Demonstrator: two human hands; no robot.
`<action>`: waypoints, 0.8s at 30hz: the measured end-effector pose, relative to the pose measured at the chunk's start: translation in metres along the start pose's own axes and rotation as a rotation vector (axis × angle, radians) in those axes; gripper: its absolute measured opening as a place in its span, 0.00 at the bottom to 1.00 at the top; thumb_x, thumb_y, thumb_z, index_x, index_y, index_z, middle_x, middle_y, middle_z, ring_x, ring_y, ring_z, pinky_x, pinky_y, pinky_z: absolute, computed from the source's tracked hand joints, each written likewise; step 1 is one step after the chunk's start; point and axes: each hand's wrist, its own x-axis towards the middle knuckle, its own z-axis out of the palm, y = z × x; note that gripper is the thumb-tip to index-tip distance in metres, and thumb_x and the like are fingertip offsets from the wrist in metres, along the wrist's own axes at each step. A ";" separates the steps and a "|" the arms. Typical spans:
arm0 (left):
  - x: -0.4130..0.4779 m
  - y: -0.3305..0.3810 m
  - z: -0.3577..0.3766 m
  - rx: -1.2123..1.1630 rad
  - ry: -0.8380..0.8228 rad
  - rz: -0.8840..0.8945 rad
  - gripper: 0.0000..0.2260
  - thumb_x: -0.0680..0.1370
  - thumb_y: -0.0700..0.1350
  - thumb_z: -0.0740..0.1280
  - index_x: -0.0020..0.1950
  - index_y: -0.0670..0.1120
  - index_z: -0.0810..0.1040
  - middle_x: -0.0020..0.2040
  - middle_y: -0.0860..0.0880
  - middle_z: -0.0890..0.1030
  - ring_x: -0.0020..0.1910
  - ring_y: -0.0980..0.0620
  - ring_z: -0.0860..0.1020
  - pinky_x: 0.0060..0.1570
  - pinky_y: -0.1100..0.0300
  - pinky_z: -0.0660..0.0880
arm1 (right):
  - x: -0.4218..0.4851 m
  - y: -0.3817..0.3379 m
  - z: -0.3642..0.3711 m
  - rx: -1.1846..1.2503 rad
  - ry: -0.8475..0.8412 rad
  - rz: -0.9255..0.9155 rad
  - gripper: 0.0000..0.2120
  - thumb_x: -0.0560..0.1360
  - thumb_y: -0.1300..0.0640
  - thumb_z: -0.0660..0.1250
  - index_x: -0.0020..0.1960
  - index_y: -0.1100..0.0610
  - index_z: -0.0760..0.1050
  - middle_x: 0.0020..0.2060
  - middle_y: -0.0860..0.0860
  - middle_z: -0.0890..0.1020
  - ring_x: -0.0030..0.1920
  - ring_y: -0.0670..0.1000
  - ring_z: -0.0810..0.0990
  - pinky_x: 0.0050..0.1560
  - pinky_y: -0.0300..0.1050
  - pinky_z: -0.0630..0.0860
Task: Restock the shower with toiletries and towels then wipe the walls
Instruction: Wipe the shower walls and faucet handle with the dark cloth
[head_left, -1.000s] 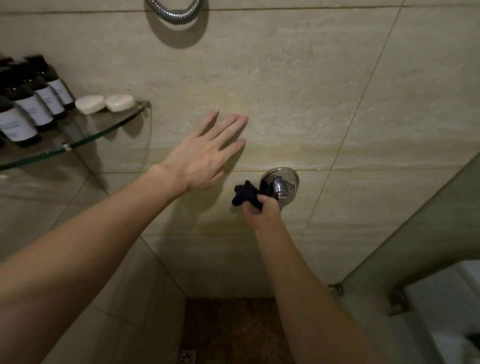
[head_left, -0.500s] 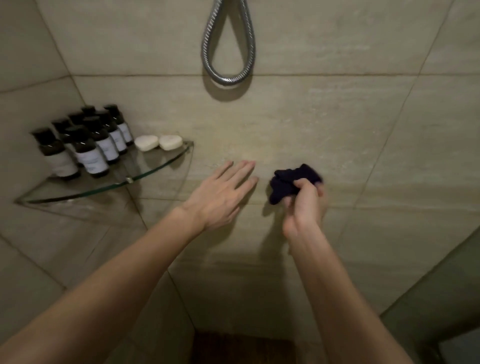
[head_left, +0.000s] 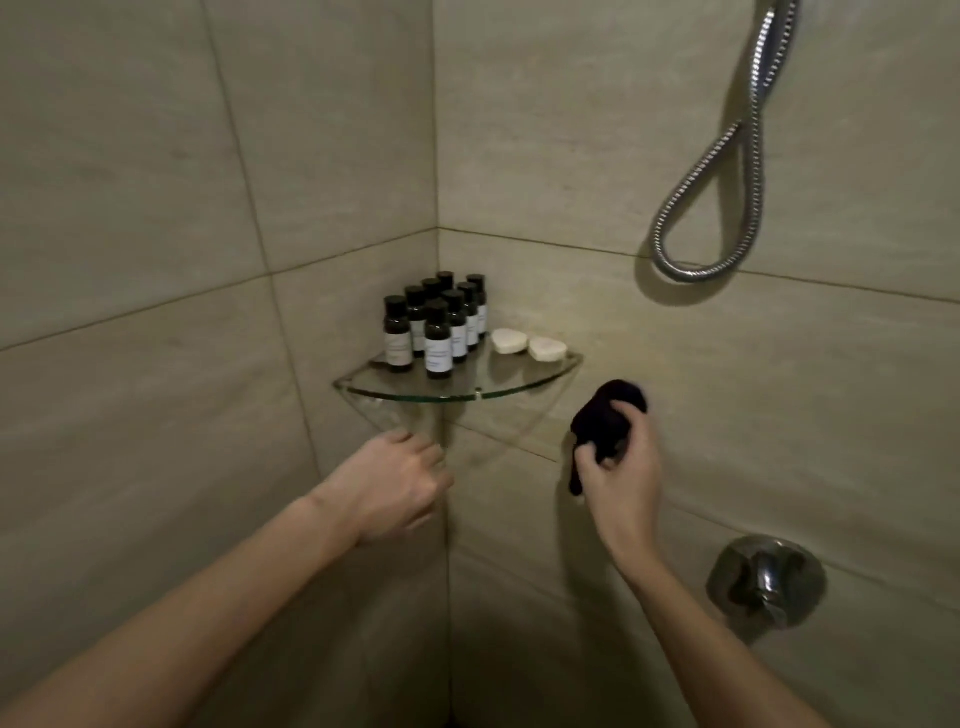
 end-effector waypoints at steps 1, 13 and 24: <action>-0.014 -0.005 -0.005 0.008 0.007 -0.032 0.08 0.71 0.54 0.64 0.42 0.50 0.77 0.41 0.49 0.80 0.41 0.46 0.80 0.40 0.55 0.76 | -0.001 -0.018 0.008 0.211 0.055 0.071 0.27 0.74 0.64 0.70 0.71 0.52 0.69 0.58 0.40 0.78 0.55 0.37 0.78 0.55 0.40 0.78; -0.093 -0.011 -0.051 0.021 0.141 -0.328 0.09 0.77 0.52 0.63 0.43 0.47 0.76 0.41 0.47 0.79 0.41 0.44 0.78 0.40 0.53 0.76 | 0.045 -0.114 0.008 -0.438 -0.544 -0.254 0.24 0.71 0.51 0.63 0.68 0.50 0.72 0.53 0.54 0.77 0.51 0.60 0.78 0.49 0.51 0.77; -0.098 0.016 -0.054 -0.034 0.236 -0.423 0.10 0.78 0.51 0.62 0.42 0.48 0.78 0.39 0.49 0.80 0.40 0.46 0.78 0.40 0.54 0.76 | 0.036 -0.160 -0.004 -0.566 -0.724 -0.350 0.20 0.69 0.49 0.63 0.59 0.49 0.79 0.49 0.52 0.82 0.48 0.57 0.80 0.47 0.50 0.79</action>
